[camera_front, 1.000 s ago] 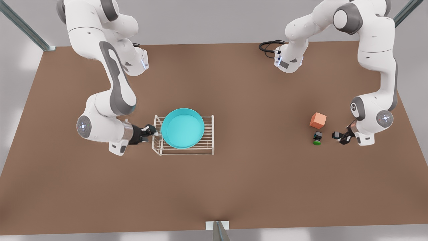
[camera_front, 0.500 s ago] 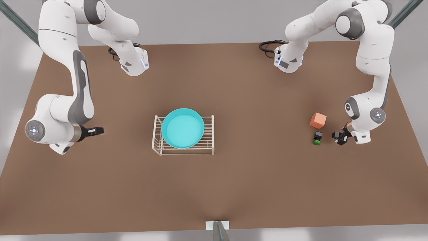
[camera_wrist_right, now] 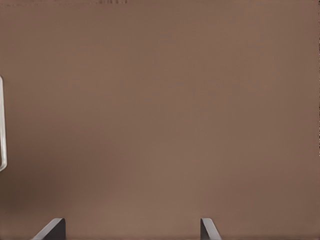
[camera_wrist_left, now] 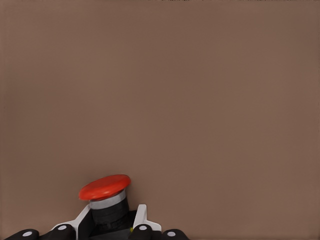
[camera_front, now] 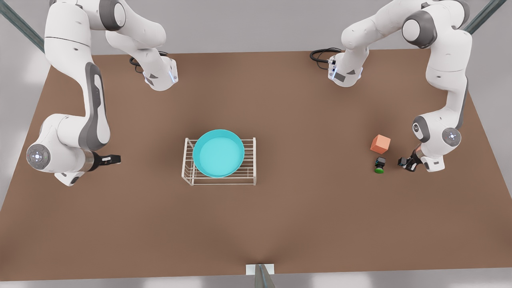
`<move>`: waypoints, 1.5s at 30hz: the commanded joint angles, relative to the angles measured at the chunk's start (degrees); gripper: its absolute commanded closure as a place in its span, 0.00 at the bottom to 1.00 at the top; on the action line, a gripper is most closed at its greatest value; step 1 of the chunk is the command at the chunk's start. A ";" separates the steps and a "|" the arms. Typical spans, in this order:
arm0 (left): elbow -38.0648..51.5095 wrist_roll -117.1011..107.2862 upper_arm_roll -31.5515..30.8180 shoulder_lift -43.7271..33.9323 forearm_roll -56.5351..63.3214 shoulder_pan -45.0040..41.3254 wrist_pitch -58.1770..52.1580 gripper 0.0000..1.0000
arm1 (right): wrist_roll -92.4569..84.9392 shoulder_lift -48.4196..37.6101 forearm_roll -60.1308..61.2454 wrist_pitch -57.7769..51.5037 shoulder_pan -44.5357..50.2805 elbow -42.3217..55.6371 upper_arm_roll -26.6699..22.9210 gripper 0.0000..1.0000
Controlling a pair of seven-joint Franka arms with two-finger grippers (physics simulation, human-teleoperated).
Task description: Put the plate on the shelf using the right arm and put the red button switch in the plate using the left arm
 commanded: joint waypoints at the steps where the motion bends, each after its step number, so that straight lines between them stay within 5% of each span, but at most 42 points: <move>1: 0.27 0.51 -0.09 -0.48 -0.56 -0.05 -0.57 0.68 | 0.21 -0.13 0.10 -0.28 -0.13 0.08 0.00 0.00; 4: 5.01 -1.50 -2.72 -2.59 -1.00 -1.10 -9.88 0.68 | 0.21 -0.04 0.10 -0.01 -0.13 0.08 0.00 0.00; 9: 13.53 -18.55 -16.17 -3.47 -0.56 -1.37 -20.51 0.68 | 0.30 0.04 0.19 0.16 -0.13 0.08 0.00 0.00; 14: 28.38 -43.51 -18.72 -3.82 0.06 -19.02 -39.76 0.68 | 0.30 0.22 0.19 0.16 -0.13 0.35 0.00 0.00; 18: 32.87 -55.82 -19.07 -3.56 -0.56 -30.01 -42.84 0.68 | 0.30 0.22 0.19 -0.10 -0.13 0.35 -0.09 0.00; 25: 41.04 -74.45 -19.43 2.94 -0.65 -44.08 -29.93 0.68 | 0.30 0.31 0.19 0.07 -0.40 0.35 -0.09 0.00; 27: 49.22 -77.09 -19.43 7.86 -0.56 -47.16 -28.88 0.68 | 0.30 0.31 0.19 0.16 -0.40 0.35 -0.09 0.00; 31: 49.84 -78.85 -19.34 11.12 -0.38 -52.43 -12.17 0.68 | 0.30 0.39 0.27 0.16 -0.40 0.35 -0.09 0.00; 39: 52.47 -78.85 -18.99 16.21 2.87 -58.14 -5.32 0.66 | 0.30 0.66 0.27 0.07 -0.48 0.35 -0.09 0.00; 40: 51.60 -78.77 -18.99 16.57 5.67 -60.08 -5.40 0.19 | 0.30 0.75 0.27 0.07 -0.48 0.35 -0.09 0.00; 41: 49.23 -77.98 -18.99 16.39 8.84 -60.52 -6.19 0.00 | 0.30 0.75 0.27 0.16 -0.40 0.35 -0.09 0.00; 45: 47.64 -63.93 -20.30 13.41 7.88 -57.63 -17.44 0.00 | 0.30 0.75 0.27 0.25 -0.48 0.35 -0.09 0.00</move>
